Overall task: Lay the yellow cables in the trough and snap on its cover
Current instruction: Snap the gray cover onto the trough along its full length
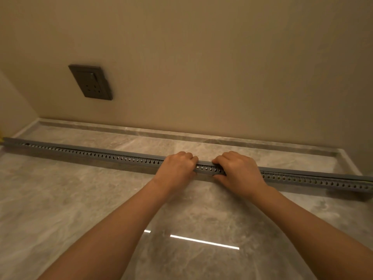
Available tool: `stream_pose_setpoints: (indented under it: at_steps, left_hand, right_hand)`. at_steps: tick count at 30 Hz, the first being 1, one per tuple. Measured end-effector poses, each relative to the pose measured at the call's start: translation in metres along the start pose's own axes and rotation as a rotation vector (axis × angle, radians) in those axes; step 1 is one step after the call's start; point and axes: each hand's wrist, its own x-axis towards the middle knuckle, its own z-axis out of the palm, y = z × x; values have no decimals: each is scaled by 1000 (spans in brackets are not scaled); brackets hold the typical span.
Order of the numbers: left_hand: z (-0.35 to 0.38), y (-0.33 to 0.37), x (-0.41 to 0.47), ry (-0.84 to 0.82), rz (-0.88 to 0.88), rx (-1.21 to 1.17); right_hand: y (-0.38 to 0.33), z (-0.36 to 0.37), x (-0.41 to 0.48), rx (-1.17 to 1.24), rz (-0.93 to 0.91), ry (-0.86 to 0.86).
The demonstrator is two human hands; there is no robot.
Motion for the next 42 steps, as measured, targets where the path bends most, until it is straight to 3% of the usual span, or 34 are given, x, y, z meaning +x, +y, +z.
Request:
stream_pose_setpoints:
  at_steps: [25, 32, 42]
  left_hand:
    - [-8, 39, -1, 121, 66, 78]
    - [-11, 37, 2, 100, 50, 67]
    - [0, 31, 8, 69, 69, 54]
  right_hand:
    - [1, 1, -2, 92, -12, 81]
    - [2, 0, -8, 128, -15, 164]
    - [28, -11, -29, 72, -4, 153]
